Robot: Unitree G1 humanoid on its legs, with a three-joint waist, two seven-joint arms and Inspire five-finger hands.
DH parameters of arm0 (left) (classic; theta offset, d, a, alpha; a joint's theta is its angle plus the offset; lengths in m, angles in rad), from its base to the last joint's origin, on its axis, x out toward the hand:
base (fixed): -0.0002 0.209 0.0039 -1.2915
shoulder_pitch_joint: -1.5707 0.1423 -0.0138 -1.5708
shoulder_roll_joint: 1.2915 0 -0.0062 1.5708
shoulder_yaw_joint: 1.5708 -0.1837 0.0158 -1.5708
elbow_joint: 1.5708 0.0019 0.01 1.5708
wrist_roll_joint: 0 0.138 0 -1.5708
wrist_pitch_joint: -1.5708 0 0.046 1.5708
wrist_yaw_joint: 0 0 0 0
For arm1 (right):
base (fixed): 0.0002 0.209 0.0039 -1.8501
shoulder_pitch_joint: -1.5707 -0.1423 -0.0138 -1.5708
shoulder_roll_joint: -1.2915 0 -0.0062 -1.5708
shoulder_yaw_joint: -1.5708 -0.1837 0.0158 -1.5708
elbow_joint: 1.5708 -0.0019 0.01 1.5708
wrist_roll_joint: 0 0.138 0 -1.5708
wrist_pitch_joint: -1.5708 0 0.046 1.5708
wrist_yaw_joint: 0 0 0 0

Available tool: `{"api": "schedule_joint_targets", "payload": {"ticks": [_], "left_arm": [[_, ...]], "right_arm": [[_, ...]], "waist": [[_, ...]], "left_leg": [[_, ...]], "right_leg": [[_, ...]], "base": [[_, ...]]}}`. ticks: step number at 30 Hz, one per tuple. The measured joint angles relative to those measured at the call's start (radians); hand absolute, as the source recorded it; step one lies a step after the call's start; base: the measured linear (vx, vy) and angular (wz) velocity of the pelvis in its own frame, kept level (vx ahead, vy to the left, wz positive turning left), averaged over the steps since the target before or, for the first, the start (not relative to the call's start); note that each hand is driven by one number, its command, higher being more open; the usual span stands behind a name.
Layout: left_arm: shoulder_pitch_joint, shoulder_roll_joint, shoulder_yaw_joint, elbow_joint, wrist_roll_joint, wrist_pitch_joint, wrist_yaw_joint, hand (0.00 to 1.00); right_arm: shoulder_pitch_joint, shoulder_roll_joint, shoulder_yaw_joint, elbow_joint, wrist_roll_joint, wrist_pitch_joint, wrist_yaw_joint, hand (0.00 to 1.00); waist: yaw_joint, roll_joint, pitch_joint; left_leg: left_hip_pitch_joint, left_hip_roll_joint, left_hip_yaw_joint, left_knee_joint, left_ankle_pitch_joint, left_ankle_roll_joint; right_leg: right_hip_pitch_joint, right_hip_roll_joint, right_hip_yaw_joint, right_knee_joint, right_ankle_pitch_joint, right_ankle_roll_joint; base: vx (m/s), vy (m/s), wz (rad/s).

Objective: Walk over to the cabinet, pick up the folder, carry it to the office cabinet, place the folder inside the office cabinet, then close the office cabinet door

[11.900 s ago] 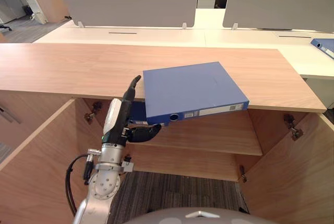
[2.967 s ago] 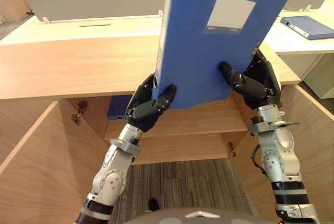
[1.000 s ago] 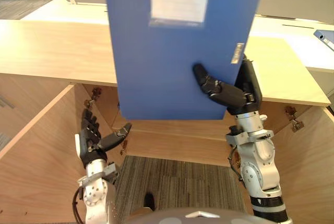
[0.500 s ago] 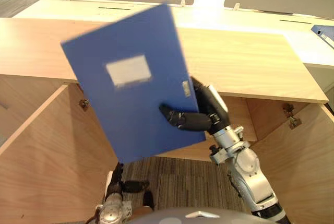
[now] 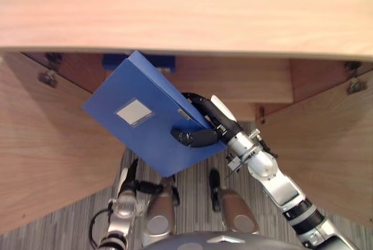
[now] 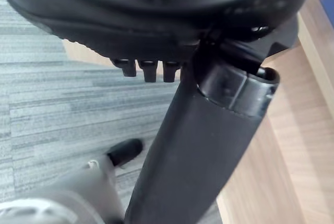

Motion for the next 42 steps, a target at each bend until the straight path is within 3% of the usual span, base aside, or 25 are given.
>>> {"api": "schedule_joint_targets", "payload": {"ticks": [4,7,12,19,29,35,42], "left_arm": [[-0.065,0.006,0.001,-0.035,-0.004,-0.007,0.019,1.00],[-0.076,0.015,0.000,-0.120,-0.007,-0.018,0.043,1.00],[-0.143,-0.027,0.023,-0.167,-0.011,-0.019,0.054,1.00],[-0.193,-0.089,0.026,-0.270,-0.021,-0.005,0.044,1.00],[-0.232,-0.082,0.093,-0.335,-0.022,0.001,0.038,1.00],[-0.253,-0.082,0.115,-0.336,-0.025,0.005,0.033,1.00],[-0.256,-0.085,0.121,-0.337,-0.039,0.022,0.034,1.00]], "right_arm": [[-0.048,-0.018,-0.009,0.028,-0.011,0.001,-0.050,0.00],[-0.050,-0.029,-0.009,0.024,-0.041,0.002,-0.093,0.00],[-0.050,-0.027,-0.031,-0.088,-0.039,0.003,-0.125,0.00],[-0.104,0.107,-0.192,-0.142,0.061,-0.001,-0.186,0.00],[-0.139,0.206,-0.373,-0.090,0.326,-0.011,-0.228,0.00],[-0.183,0.218,-0.490,-0.041,0.542,-0.023,-0.252,0.00],[-0.307,0.251,-0.593,0.032,0.763,-0.082,-0.310,0.00]], "waist": [[-0.001,0.014,0.083],[0.004,0.017,0.096],[0.027,0.028,0.110],[0.053,0.018,0.141],[0.057,0.012,0.147],[0.060,0.008,0.148],[0.059,0.008,0.148]], "left_leg": [[-0.140,0.011,-0.002,0.163,-0.054,0.008],[-0.293,0.035,-0.011,0.332,-0.122,-0.004],[-0.484,0.077,-0.035,0.528,-0.187,0.001],[-0.666,0.093,-0.073,0.698,-0.241,0.007],[-0.806,0.112,-0.096,0.863,-0.306,0.012],[-0.831,0.112,-0.104,0.877,-0.306,0.013],[-0.832,0.115,-0.106,0.878,-0.305,0.014]], "right_leg": [[-0.141,-0.001,0.013,0.152,-0.048,-0.002],[-0.284,0.000,0.017,0.297,-0.100,-0.008],[-0.449,0.022,0.014,0.448,-0.148,-0.018],[-0.611,0.022,0.001,0.612,-0.209,-0.017],[-0.728,0.032,0.004,0.747,-0.260,-0.011],[-0.746,0.032,-0.003,0.756,-0.260,-0.010],[-0.746,0.034,-0.005,0.756,-0.260,-0.010]], "base": [[-0.14,-0.032,-0.05],[-0.15,-0.029,-0.04],[-0.09,-0.029,-0.05],[-0.03,0.001,0.05],[-0.03,0.044,-0.04],[-0.02,0.059,0.01],[-0.01,0.055,-0.01]]}}
